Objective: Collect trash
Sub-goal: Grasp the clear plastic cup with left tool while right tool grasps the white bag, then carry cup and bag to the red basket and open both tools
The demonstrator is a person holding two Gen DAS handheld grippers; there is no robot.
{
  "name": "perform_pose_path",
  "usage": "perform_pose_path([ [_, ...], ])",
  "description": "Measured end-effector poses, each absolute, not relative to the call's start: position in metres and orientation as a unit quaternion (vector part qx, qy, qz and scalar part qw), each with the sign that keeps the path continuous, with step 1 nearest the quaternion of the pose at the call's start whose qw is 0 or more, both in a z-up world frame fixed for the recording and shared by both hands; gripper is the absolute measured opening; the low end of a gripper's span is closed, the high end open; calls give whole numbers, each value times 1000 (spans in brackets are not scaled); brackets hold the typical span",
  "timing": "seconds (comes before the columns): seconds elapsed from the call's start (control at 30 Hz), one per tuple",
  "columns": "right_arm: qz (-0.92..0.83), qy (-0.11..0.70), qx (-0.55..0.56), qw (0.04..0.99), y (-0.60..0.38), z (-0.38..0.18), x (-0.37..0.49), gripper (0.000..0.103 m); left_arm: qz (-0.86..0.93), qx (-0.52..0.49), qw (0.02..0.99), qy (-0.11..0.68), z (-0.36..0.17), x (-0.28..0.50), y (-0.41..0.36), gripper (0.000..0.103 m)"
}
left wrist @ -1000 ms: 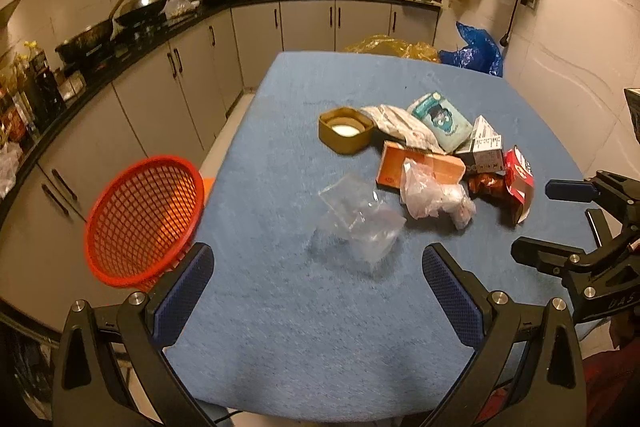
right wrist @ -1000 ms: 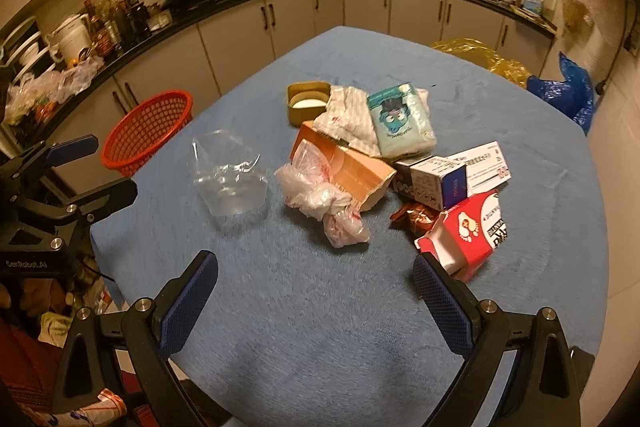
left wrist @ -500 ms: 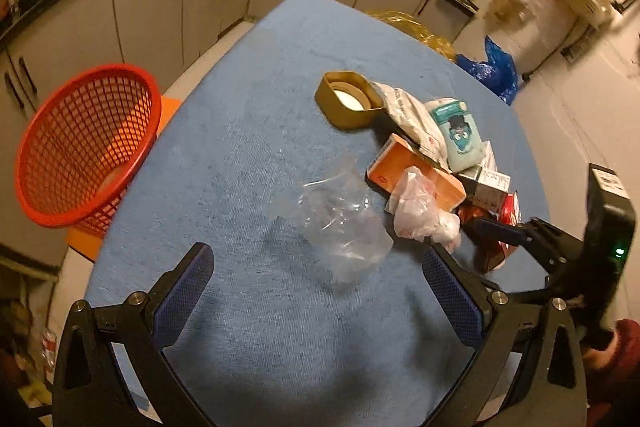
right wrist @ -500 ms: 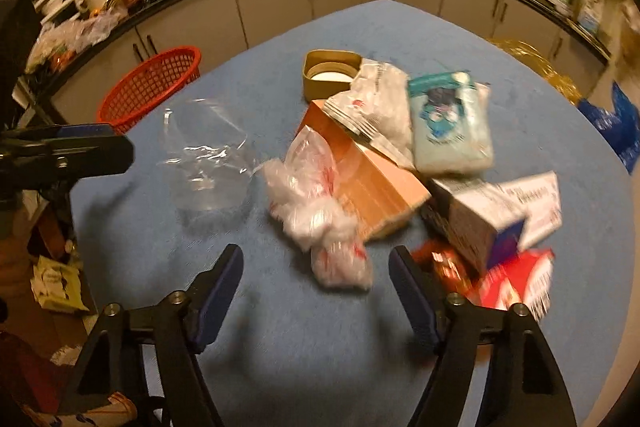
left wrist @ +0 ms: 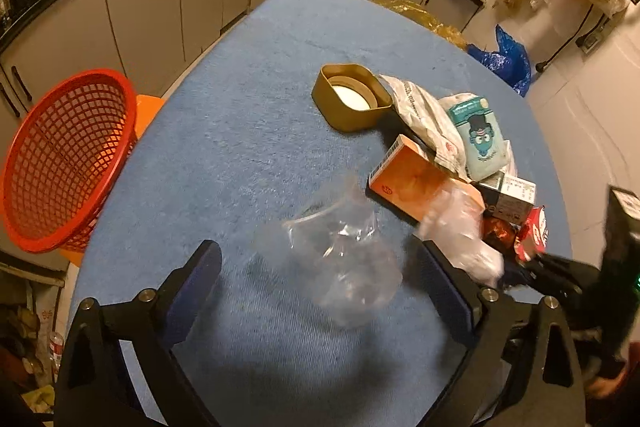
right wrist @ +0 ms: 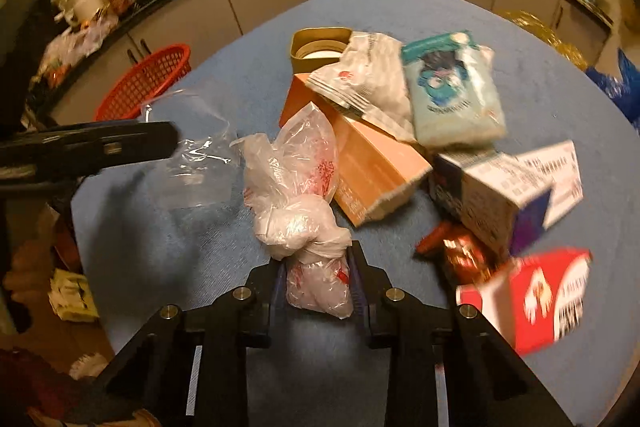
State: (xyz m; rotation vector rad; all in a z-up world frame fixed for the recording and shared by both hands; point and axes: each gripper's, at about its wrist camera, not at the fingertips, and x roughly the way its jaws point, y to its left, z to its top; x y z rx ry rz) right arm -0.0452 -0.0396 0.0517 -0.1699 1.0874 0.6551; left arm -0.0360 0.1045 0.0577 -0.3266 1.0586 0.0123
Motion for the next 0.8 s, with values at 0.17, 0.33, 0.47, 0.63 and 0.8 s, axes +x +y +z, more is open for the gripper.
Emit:
perform_pose_path([
  [0.17,284,513,-67,807,-48,56,-53,30,3,-152,840,520,43,-20,99,74],
  [0.33,260,516,-55,815,-60,62,-57,30,-5,-152,837,525,36,-14,100,61],
  [0.47,249,512,-46,821,-60,69,-58,30,-12,-147,845,515,42,-19,103,54],
  [0.63,242,508,-36,826,-52,72,-57,30,-16,-137,853,503,52,-29,113,54],
  [0.8,250,505,-36,826,-33,78,-58,30,-17,-126,866,485,68,-42,126,54],
])
